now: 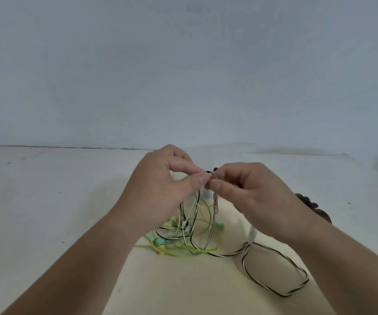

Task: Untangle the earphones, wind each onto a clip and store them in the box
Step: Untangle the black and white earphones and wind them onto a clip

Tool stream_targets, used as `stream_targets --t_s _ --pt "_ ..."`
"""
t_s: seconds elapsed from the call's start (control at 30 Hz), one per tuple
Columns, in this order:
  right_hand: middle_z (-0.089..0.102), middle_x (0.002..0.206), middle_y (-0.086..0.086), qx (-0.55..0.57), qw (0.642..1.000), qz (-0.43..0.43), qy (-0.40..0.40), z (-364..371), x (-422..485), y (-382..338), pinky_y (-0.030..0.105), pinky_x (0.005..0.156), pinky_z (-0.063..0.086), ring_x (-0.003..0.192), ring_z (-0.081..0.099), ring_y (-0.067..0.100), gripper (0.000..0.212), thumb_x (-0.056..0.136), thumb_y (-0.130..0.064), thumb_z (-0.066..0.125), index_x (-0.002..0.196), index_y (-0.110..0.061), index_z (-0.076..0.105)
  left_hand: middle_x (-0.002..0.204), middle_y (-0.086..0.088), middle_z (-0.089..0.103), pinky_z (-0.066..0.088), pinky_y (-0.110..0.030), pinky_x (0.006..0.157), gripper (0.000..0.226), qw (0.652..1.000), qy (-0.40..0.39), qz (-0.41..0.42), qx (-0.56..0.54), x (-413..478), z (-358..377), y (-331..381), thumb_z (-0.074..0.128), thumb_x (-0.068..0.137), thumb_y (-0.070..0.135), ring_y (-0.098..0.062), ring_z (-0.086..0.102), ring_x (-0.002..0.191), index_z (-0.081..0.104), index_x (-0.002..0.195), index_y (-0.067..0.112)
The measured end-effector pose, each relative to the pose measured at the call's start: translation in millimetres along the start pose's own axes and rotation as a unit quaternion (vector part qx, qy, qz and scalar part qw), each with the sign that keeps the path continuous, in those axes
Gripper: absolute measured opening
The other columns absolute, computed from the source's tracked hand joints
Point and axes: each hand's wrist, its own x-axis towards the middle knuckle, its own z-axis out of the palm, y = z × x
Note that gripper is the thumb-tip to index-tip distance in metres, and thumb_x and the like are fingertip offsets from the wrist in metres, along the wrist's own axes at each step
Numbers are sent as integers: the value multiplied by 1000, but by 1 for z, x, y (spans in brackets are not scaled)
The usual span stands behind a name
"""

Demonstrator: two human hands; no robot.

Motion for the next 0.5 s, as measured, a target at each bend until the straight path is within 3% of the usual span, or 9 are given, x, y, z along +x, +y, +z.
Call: stream_targets --t_s 0.1,0.23,0.3,0.37,0.5 --pt "35 52 -3 61 996 12 65 -4 2 4 25 47 19 47 25 14 23 96 -19 61 76 -16 72 92 14 69 41 -9 79 13 1000 -22 -18 9 -1 1 -4 79 80 20 3 63 92 75 78 32" --pt "31 56 0 191 974 37 114 -17 4 3 30 49 11 50 19 16 29 99 -12 54 77 -13 72 71 6 68 43 -14 57 21 997 -24 -74 6 1 2 -12 71 81 3 -13 62 66 72 78 25" --pt "28 59 3 222 969 45 99 -20 5 4 28 48 11 52 17 16 30 100 -11 51 78 -12 72 66 10 63 45 -21 63 12 995 -36 -87 -24 2 1 -11 77 75 16 -13 56 64 73 78 26" --pt "28 59 2 220 972 46 72 -19 4 5 28 49 11 51 18 16 30 100 -13 52 79 -13 73 68 11 61 45 -22 64 18 994 -52 -82 -60 -1 1 -5 84 67 33 -11 54 65 73 81 27" --pt "32 55 -6 198 980 23 17 -14 3 4 28 49 14 51 21 15 22 90 -25 58 86 -13 76 65 0 68 43 -19 54 19 995 -31 -65 -69 -4 4 3 84 72 38 -6 54 55 73 77 23"
